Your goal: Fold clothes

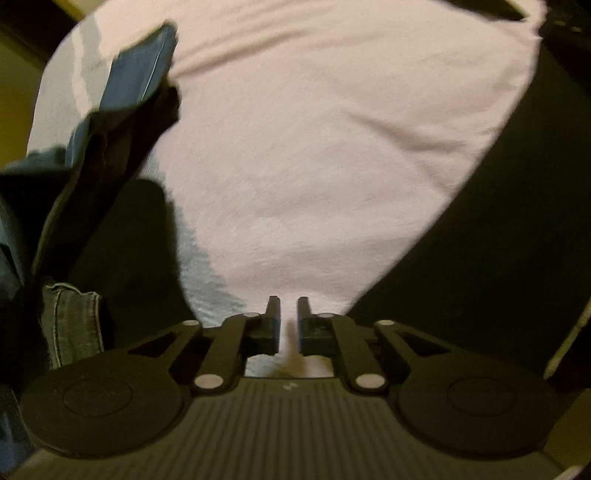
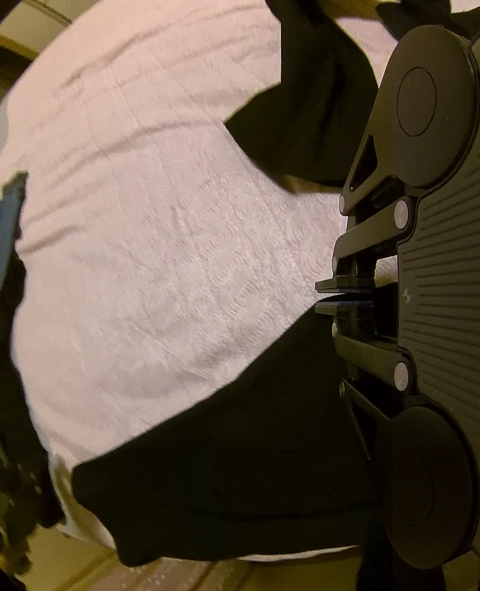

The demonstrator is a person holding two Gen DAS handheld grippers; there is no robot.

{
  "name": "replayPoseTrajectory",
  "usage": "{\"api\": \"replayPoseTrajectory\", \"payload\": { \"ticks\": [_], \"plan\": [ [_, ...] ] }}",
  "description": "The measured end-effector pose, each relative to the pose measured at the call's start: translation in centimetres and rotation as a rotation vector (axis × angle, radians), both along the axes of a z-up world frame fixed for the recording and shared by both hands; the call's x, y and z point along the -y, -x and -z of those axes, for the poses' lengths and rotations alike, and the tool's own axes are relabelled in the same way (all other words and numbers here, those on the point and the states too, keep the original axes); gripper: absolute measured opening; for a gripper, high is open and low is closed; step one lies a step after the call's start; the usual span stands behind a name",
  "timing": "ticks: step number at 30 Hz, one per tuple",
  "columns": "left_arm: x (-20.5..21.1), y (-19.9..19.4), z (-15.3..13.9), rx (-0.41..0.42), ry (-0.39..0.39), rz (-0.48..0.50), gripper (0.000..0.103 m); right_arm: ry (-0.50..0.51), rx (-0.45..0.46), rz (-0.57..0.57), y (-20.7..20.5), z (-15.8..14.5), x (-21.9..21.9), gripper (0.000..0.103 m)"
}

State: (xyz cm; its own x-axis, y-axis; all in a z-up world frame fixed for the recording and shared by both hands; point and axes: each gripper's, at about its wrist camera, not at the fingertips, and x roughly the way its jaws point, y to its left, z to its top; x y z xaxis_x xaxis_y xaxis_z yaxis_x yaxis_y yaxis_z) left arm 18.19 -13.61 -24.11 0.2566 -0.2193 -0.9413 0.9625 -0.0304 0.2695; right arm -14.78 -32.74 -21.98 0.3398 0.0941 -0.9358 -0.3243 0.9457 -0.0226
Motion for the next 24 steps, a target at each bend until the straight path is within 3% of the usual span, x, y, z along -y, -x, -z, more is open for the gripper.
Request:
{"api": "replayPoseTrajectory", "payload": {
  "ticks": [1,2,3,7,10,12,13,14,15,18,20,24],
  "plan": [
    [-0.7,1.3,-0.5,-0.006,0.014,0.024,0.023,0.02,0.023,0.015,0.5,-0.5,-0.1,0.026],
    [-1.6,2.8,-1.0,-0.012,0.026,0.059,0.033,0.037,0.043,0.035,1.3,-1.0,-0.1,0.035],
    [-2.6,4.5,-1.4,-0.021,0.032,0.101,0.035,0.053,0.06,0.058,2.1,-1.6,-0.1,0.045],
    [-6.4,12.0,-1.3,-0.056,0.003,0.3,0.035,0.014,0.062,0.125,5.9,-2.7,-0.2,0.045],
    [-8.5,16.5,1.2,0.045,-0.064,0.45,0.038,0.031,0.033,0.122,9.1,-2.5,-0.9,0.045],
    [-8.7,17.4,2.8,0.106,-0.097,0.443,0.035,0.039,0.004,0.13,11.4,-2.3,-1.0,0.045],
    [-8.8,17.6,3.5,0.117,-0.113,0.429,0.027,0.041,-0.011,0.139,12.5,-2.1,-0.9,0.045],
    [-8.8,17.8,4.1,0.116,-0.129,0.424,0.009,0.043,-0.026,0.149,13.5,-1.9,-0.9,0.045],
    [-9.2,18.1,4.5,0.131,-0.144,0.444,0.003,0.046,-0.04,0.159,14.6,-1.7,-0.9,0.045],
    [-10.7,18.5,4.7,0.175,-0.151,0.469,0.0,0.053,-0.074,0.201,17.9,-1.7,-0.5,0.045],
    [-11.7,18.3,4.8,0.174,-0.162,0.434,0.0,0.054,-0.099,0.236,20.1,-1.7,-0.1,0.045],
    [-12.5,18.7,5.1,0.176,-0.198,0.459,0.0,0.052,-0.155,0.336,24.1,-1.1,1.2,0.045]
  ]
}}
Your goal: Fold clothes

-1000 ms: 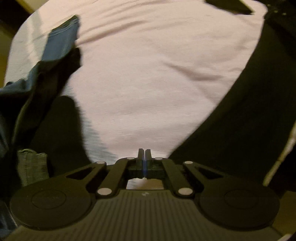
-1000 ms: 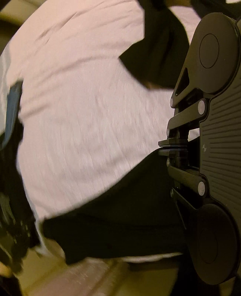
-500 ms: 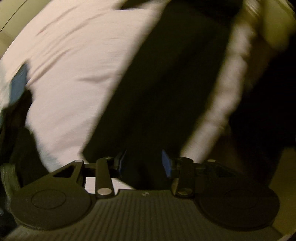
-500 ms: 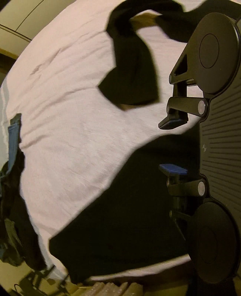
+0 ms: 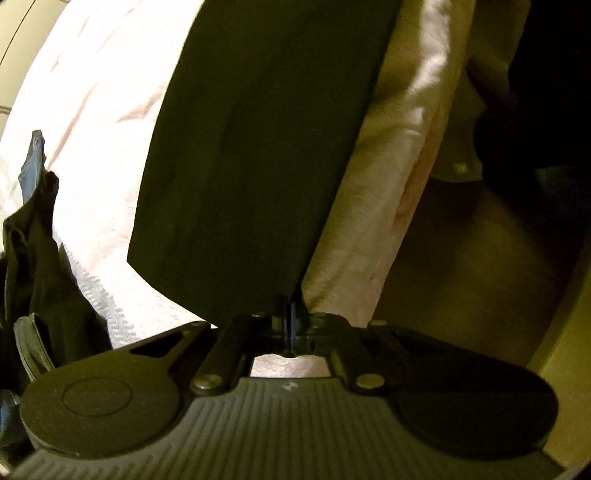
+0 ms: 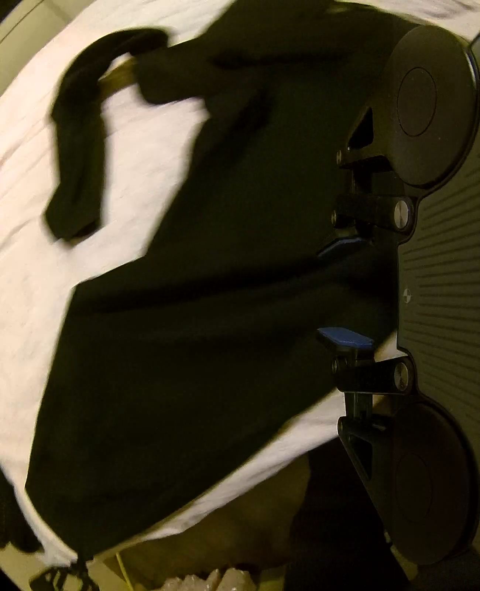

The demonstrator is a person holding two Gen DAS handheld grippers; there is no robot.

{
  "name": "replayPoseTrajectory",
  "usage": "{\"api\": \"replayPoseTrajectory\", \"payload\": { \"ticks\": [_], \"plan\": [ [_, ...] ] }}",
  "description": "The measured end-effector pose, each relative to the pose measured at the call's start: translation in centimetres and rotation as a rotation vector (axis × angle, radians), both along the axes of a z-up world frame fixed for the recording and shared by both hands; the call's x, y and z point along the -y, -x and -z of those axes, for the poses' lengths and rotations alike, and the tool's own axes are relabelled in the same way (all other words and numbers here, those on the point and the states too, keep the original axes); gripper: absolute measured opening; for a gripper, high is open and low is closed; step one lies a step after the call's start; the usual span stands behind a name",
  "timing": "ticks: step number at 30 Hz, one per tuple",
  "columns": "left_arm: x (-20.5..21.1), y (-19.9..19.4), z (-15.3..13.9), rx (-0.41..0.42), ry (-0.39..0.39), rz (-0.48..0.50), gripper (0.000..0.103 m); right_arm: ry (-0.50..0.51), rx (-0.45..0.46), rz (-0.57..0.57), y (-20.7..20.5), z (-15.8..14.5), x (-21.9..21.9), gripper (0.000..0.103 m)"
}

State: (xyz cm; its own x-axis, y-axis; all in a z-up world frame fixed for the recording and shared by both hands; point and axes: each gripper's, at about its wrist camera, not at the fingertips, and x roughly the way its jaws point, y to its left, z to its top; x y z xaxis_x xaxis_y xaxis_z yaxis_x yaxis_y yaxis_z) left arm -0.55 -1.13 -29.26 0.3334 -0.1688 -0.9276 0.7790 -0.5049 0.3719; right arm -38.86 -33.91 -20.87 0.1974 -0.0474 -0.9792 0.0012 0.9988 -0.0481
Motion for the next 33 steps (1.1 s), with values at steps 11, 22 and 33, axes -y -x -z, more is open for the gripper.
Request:
{"api": "replayPoseTrajectory", "payload": {
  "ticks": [11,22,33],
  "plan": [
    [3.2,0.2,-3.9,-0.014,-0.062,-0.045,0.007,0.133,0.031,0.53,11.6,-2.3,7.4,0.051],
    [15.9,10.7,-9.9,-0.013,0.045,-0.002,0.012,-0.292,0.464,1.413,27.5,-0.5,24.2,0.076],
    [33.5,32.6,-9.3,-0.215,0.093,0.246,0.017,-0.976,0.803,1.726,32.5,8.4,27.7,0.068]
  ]
}}
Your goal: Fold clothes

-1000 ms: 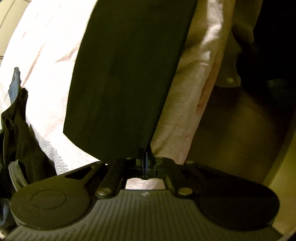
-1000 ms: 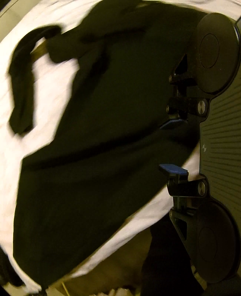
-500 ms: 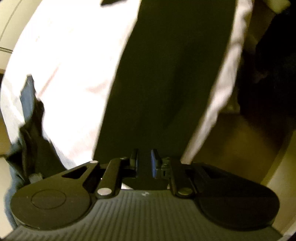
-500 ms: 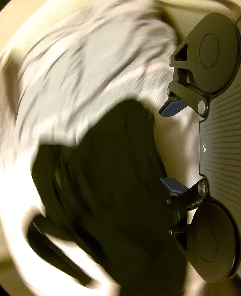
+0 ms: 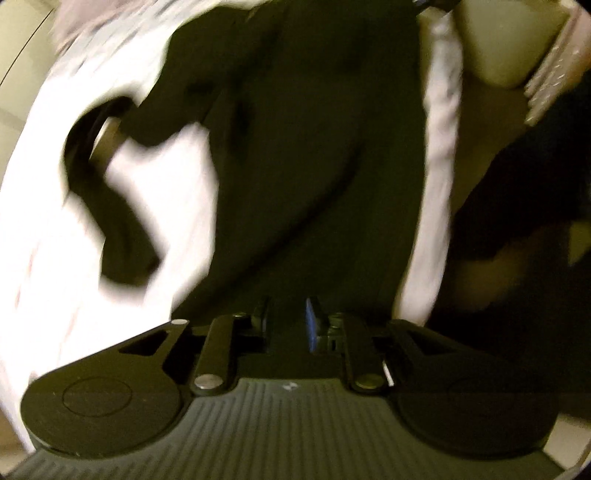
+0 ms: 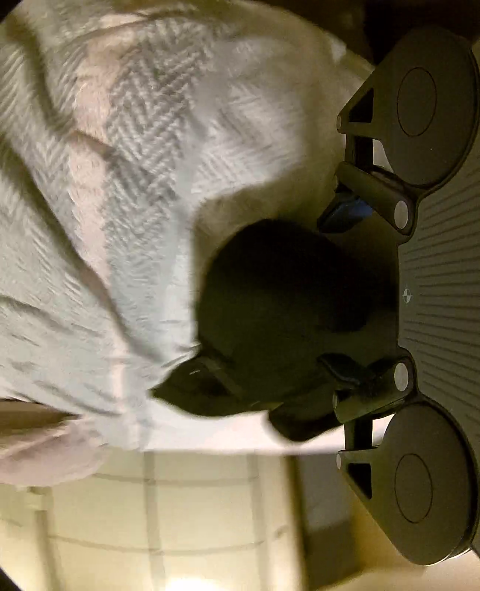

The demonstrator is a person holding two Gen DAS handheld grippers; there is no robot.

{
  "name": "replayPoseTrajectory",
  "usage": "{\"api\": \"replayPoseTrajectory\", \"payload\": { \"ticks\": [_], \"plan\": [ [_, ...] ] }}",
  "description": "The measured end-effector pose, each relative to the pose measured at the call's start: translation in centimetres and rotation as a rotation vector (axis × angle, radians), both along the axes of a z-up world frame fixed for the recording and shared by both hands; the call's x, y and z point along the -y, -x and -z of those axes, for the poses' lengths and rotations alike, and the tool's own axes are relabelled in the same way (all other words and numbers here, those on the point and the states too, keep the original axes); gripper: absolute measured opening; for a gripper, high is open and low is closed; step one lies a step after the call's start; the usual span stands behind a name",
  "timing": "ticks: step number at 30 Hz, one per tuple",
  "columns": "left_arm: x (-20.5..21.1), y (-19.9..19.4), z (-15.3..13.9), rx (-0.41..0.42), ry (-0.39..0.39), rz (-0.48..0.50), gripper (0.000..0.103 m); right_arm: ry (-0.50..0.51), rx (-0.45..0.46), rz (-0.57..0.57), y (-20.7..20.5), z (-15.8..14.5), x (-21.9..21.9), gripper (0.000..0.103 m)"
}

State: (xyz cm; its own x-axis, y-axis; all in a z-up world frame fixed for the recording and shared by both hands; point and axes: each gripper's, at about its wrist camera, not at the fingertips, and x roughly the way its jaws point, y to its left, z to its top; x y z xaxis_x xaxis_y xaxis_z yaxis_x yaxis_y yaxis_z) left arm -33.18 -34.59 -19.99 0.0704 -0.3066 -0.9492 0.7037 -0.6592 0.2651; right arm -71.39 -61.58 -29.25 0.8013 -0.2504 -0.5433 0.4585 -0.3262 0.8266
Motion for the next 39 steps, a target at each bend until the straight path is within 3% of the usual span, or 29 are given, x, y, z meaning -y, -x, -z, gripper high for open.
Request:
{"api": "replayPoseTrajectory", "payload": {
  "ticks": [1,2,5,7,10,14,16,17,19,23,28,31,36,39],
  "plan": [
    [1.3,1.8,0.1,-0.015,0.005,0.033,0.017,0.003,0.004,0.014,0.4,0.3,1.0,0.033],
    [2.6,3.4,0.0,-0.029,0.009,0.061,0.017,0.008,-0.001,0.017,0.8,0.5,2.0,0.02],
    [5.6,6.9,-0.1,-0.053,0.019,0.127,0.017,0.169,-0.041,-0.093,1.1,-2.7,5.4,0.014],
    [6.9,8.6,0.1,-0.056,0.016,0.147,0.017,0.339,-0.049,-0.169,1.5,-5.8,7.0,0.014],
    [8.3,9.1,0.8,-0.044,0.001,0.159,0.018,0.42,-0.135,-0.256,2.0,-6.2,8.2,0.014],
    [8.1,7.4,0.7,-0.003,-0.013,0.134,0.021,0.33,-0.237,-0.308,2.5,-2.9,8.4,0.015],
    [7.6,5.8,0.1,0.006,-0.006,0.096,0.027,0.3,-0.281,-0.29,3.2,-2.6,7.9,0.025],
    [7.5,4.8,-0.2,0.006,-0.001,0.068,0.029,0.286,-0.313,-0.268,3.6,-2.7,7.8,0.028],
    [7.4,3.0,-0.3,-0.001,0.006,0.019,0.029,0.277,-0.381,-0.236,4.9,-3.6,7.2,0.044],
    [7.8,0.4,0.3,-0.03,0.02,-0.022,0.03,0.378,-0.526,-0.249,5.4,-7.7,6.3,0.044],
    [9.5,-1.1,2.1,-0.111,0.041,-0.013,0.031,0.496,-0.589,-0.328,1.7,-12.1,6.4,0.044],
    [11.3,-1.3,2.7,-0.161,0.069,0.017,0.032,0.556,-0.58,-0.423,-2.4,-13.5,7.7,0.045],
    [15.5,-1.4,2.4,-0.202,0.125,0.074,0.04,0.602,-0.56,-0.583,-9.7,-13.2,11.6,0.054],
    [18.9,-1.6,2.5,-0.179,0.156,0.086,0.042,0.646,-0.55,-0.678,-14.3,-12.0,14.5,0.057]
  ]
}}
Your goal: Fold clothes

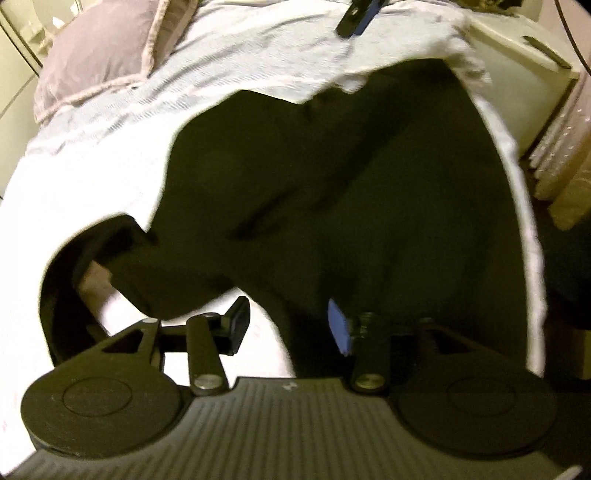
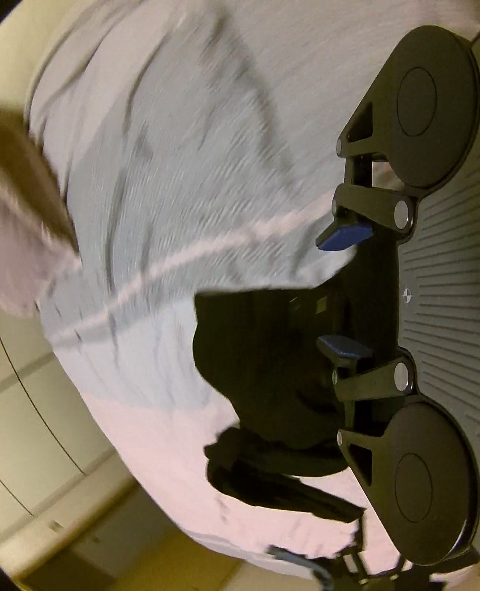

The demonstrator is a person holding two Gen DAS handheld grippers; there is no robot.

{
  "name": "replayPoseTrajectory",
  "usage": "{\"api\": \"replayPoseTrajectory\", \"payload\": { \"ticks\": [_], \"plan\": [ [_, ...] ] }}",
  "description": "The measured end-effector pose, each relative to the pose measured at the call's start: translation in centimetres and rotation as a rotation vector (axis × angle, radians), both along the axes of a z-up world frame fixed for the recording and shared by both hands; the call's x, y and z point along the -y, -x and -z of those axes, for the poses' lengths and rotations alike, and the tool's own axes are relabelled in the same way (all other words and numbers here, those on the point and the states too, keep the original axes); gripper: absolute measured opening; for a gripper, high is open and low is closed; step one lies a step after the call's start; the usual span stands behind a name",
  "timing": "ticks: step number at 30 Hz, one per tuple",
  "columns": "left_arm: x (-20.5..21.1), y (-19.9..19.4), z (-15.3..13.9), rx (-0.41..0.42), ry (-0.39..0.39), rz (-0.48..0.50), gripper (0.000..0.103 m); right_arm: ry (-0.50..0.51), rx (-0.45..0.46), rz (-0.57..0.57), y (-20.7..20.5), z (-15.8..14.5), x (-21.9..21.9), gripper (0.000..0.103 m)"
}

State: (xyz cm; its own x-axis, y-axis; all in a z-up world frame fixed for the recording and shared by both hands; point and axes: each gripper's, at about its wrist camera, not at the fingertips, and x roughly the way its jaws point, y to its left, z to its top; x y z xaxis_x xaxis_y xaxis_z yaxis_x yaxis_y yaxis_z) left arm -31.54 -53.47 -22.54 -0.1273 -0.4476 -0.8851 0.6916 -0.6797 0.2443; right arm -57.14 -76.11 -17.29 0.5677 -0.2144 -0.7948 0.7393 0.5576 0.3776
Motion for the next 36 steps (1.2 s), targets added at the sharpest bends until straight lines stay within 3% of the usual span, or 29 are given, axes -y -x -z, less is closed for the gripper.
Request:
{"api": "replayPoseTrajectory", "payload": {
  "ticks": [5,9,11,12,15,17,19,20,22,24,30,32,34,36],
  "plan": [
    [5.6,-0.2,0.5,0.07,0.029,-0.027,0.043,-0.006,0.044,-0.157,-7.3,3.8,6.7,0.057],
    [9.3,0.9,1.7,0.087,0.056,-0.046,0.048,0.045,-0.031,-0.358,-13.0,7.3,11.3,0.057],
    [10.0,2.3,3.0,0.136,0.07,0.008,0.048,0.105,-0.068,-0.517,-15.2,8.4,12.0,0.057],
    [10.2,3.0,3.7,0.131,0.057,0.03,0.048,0.107,-0.072,-0.572,-15.8,9.0,12.4,0.058],
    [10.8,5.0,5.8,0.107,0.003,0.076,0.048,0.071,-0.072,-0.694,-17.0,11.2,13.7,0.073],
    [10.3,5.9,7.1,0.12,-0.025,0.092,0.048,0.037,-0.069,-0.751,-17.5,12.5,14.6,0.075],
    [9.7,6.2,7.7,0.127,-0.043,0.088,0.046,-0.018,-0.068,-0.741,-17.3,12.9,14.9,0.074],
    [9.5,6.3,7.7,0.124,-0.049,0.081,0.046,-0.05,-0.071,-0.734,-17.1,12.8,15.0,0.066],
    [9.3,6.2,7.2,0.108,-0.054,0.07,0.046,-0.102,-0.069,-0.715,-16.6,12.3,15.3,0.026],
    [9.1,6.1,6.7,0.094,-0.056,0.063,0.046,-0.123,-0.05,-0.681,-15.8,11.0,15.8,0.014],
    [11.8,6.4,7.1,0.056,-0.025,-0.01,0.046,0.241,-0.066,-0.739,-16.0,4.9,14.3,0.012],
    [13.0,6.3,7.8,0.032,-0.056,-0.057,0.047,0.258,-0.106,-0.742,-16.5,6.4,13.7,0.014],
    [13.3,5.8,7.7,0.025,-0.088,-0.084,0.047,0.24,-0.142,-0.69,-15.8,8.0,13.6,0.03],
    [12.5,5.2,6.6,0.023,-0.087,-0.093,0.047,0.236,-0.128,-0.599,-13.7,8.0,13.1,0.037]
  ]
}}
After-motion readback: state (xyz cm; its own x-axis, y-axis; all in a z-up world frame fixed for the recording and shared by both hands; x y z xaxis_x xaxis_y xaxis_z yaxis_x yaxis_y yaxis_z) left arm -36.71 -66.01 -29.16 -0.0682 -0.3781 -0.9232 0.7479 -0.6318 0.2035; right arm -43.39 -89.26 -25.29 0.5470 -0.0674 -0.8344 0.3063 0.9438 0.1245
